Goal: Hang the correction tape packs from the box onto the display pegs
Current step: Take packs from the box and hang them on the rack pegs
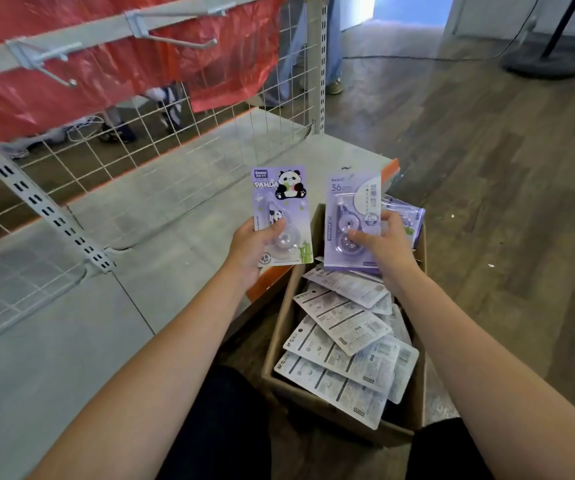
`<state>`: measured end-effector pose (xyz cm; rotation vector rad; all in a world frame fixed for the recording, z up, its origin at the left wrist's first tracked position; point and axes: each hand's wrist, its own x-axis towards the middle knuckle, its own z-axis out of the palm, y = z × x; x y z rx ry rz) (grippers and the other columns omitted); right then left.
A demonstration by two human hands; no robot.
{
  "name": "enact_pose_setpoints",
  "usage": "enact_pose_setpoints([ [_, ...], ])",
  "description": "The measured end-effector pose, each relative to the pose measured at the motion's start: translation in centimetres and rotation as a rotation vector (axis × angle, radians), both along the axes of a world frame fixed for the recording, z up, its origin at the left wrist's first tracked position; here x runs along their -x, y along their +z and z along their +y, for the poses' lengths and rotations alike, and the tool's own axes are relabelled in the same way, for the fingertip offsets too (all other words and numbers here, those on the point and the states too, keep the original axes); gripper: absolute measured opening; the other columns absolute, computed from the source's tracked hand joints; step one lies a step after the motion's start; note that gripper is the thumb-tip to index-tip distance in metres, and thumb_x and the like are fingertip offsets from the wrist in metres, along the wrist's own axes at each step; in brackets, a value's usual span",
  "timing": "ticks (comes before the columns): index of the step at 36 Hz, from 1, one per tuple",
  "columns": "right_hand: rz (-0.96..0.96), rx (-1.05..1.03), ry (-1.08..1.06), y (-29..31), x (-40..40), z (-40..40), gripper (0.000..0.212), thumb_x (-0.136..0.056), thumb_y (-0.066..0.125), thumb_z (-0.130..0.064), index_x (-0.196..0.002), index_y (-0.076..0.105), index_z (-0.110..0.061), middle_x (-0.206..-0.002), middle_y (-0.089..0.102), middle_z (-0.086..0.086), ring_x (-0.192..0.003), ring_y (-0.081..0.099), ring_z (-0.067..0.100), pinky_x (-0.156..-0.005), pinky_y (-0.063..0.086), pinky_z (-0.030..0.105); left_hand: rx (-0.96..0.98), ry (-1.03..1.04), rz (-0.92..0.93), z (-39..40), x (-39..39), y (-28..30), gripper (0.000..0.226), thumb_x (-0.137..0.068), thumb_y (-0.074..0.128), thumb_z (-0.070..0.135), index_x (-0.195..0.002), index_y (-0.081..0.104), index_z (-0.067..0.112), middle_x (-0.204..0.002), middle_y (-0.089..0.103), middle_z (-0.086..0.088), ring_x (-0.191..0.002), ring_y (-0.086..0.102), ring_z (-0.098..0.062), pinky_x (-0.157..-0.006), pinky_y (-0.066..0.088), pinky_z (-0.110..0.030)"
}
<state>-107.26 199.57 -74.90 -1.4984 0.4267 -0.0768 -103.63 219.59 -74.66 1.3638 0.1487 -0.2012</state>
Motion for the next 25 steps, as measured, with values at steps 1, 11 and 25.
enact_pose_setpoints([
  [1,-0.007,-0.009,0.011,0.3,0.0,0.3,0.044,-0.084,0.07,-0.004,-0.113,0.041,-0.02,-0.12,0.06,0.004,-0.109,0.059,0.023,-0.094,0.049,0.043,-0.022,-0.003,-0.004,0.1,0.0,0.0,0.015,-0.084,0.067,0.006,-0.097,0.066,0.012,-0.091,0.07,-0.006,-0.087,0.064,-0.024,-0.088,0.048,-0.038],
  [11,0.094,-0.118,0.041,2.9,1.6,2.3,0.04,-0.084,0.069,0.0,-0.094,0.046,-0.03,-0.112,0.063,0.003,-0.108,0.06,0.027,-0.098,0.047,0.051,-0.162,0.021,0.065,-0.1,1.4,4.3,0.012,-0.084,0.069,0.006,-0.088,0.063,0.016,-0.085,0.069,0.002,-0.075,0.064,-0.011,-0.067,0.049,-0.022],
  [25,0.19,-0.078,0.052,29.3,3.2,1.2,0.035,-0.084,0.068,0.0,-0.106,0.044,-0.015,-0.106,0.061,0.005,-0.104,0.06,0.027,-0.091,0.05,0.042,-0.271,0.024,0.171,-1.6,3.8,29.8,0.01,-0.084,0.071,0.011,-0.089,0.063,0.015,-0.09,0.067,-0.004,-0.086,0.062,-0.021,-0.081,0.046,-0.032],
])
